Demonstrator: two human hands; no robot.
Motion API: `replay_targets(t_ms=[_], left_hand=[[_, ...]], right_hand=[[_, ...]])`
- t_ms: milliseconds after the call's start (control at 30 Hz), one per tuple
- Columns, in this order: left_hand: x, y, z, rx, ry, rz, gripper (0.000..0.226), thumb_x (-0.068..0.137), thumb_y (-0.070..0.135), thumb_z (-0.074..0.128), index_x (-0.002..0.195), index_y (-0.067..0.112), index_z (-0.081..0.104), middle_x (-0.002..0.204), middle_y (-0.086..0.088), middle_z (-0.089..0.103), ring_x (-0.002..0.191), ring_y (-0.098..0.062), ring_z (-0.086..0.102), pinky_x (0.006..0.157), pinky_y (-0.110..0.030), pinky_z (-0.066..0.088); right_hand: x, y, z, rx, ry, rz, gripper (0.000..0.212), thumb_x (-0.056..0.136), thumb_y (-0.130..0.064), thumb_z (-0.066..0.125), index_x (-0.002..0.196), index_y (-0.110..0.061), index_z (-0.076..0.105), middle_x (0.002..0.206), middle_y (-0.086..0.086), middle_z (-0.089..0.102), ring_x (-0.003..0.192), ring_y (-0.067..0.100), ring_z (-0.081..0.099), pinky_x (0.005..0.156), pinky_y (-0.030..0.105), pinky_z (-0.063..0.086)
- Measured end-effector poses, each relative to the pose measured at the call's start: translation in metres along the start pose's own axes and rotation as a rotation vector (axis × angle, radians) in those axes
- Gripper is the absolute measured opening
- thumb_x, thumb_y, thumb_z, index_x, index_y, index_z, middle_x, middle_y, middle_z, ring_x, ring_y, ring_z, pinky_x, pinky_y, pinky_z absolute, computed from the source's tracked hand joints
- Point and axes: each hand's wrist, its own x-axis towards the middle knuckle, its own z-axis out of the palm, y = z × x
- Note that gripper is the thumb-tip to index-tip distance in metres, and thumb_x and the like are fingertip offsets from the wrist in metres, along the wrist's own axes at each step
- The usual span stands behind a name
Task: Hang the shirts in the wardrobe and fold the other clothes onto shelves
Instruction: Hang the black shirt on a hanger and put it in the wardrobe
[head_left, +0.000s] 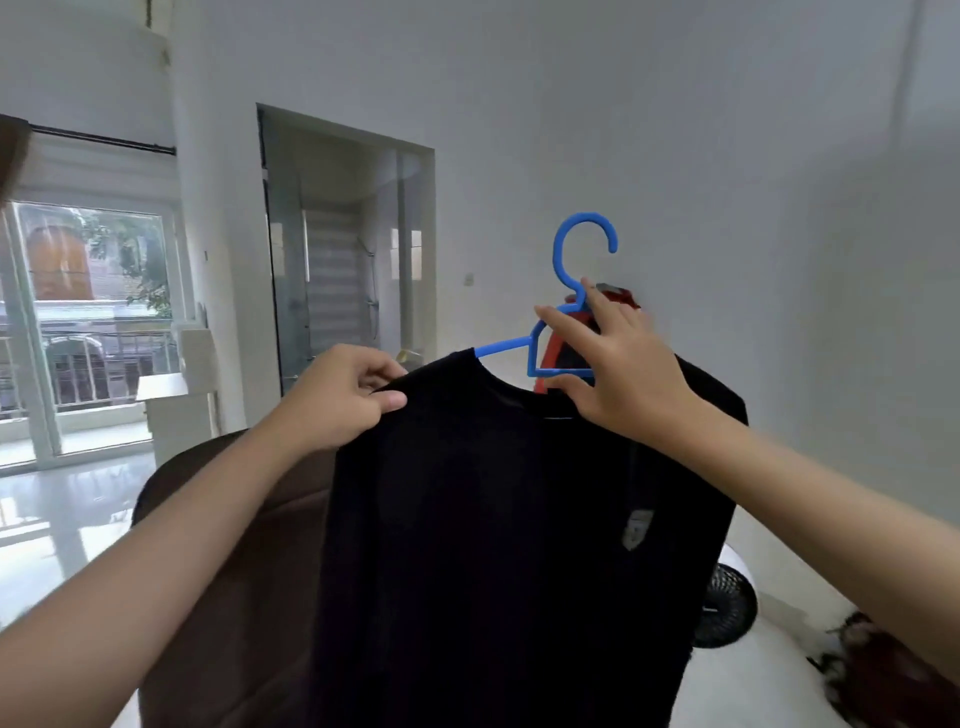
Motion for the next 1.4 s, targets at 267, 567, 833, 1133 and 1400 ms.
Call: replay_targets(t_ms=[267, 567, 833, 1133, 1400], left_hand=[[0.019, 0.109, 0.077, -0.202, -0.177, 0.216, 0.017, 0.082, 0.006, 0.068, 0.081, 0.023, 0.068, 0.079, 0.003, 0.07, 0.076, -0.015, 0.066, 0.08, -0.029, 0.051], [-0.017, 0.28, 0.199, -0.432, -0.424, 0.439, 0.011, 0.081, 0.004, 0.068, 0.081, 0.014, 0.069, 0.08, -0.006, 0.072, 0.076, -0.023, 0.069, 0.078, -0.034, 0.053], [-0.088, 0.419, 0.299, -0.623, -0.6, 0.503, 0.011, 0.079, 0.006, 0.068, 0.077, 0.017, 0.069, 0.08, -0.007, 0.072, 0.076, -0.029, 0.069, 0.078, -0.042, 0.054], [-0.149, 0.543, 0.371, -0.935, -0.745, 0.49, 0.007, 0.077, 0.013, 0.075, 0.084, 0.014, 0.073, 0.08, 0.0, 0.074, 0.079, -0.018, 0.071, 0.079, -0.033, 0.056], [-0.163, 0.65, 0.429, -1.0, -0.77, 0.657, 0.004, 0.078, 0.017, 0.073, 0.077, 0.02, 0.073, 0.079, 0.006, 0.071, 0.074, -0.008, 0.066, 0.073, -0.022, 0.051]], right_hand=[[-0.083, 0.078, -0.122, -0.185, -0.02, 0.219, 0.071, 0.075, -0.023, 0.079, 0.139, -0.023, 0.047, 0.143, 0.028, 0.038, 0.124, 0.044, 0.045, 0.087, 0.051, 0.048], [-0.218, 0.144, -0.283, -0.386, -0.044, 0.481, 0.076, 0.078, -0.013, 0.076, 0.144, -0.026, 0.039, 0.104, 0.006, 0.057, 0.086, 0.022, 0.055, 0.066, 0.039, 0.054], [-0.314, 0.18, -0.412, -0.279, -0.038, 0.864, 0.079, 0.079, 0.009, 0.065, 0.146, -0.016, 0.032, 0.14, 0.002, 0.047, 0.126, 0.014, 0.049, 0.084, 0.015, 0.04], [-0.391, 0.213, -0.513, -0.516, 0.098, 0.937, 0.061, 0.082, -0.014, 0.073, 0.137, -0.013, 0.048, 0.126, 0.005, 0.049, 0.12, 0.017, 0.044, 0.086, -0.002, 0.029], [-0.436, 0.258, -0.589, -0.786, 0.128, 0.975, 0.054, 0.082, -0.013, 0.072, 0.132, -0.006, 0.052, 0.12, 0.01, 0.055, 0.116, 0.023, 0.05, 0.098, 0.039, 0.047]])
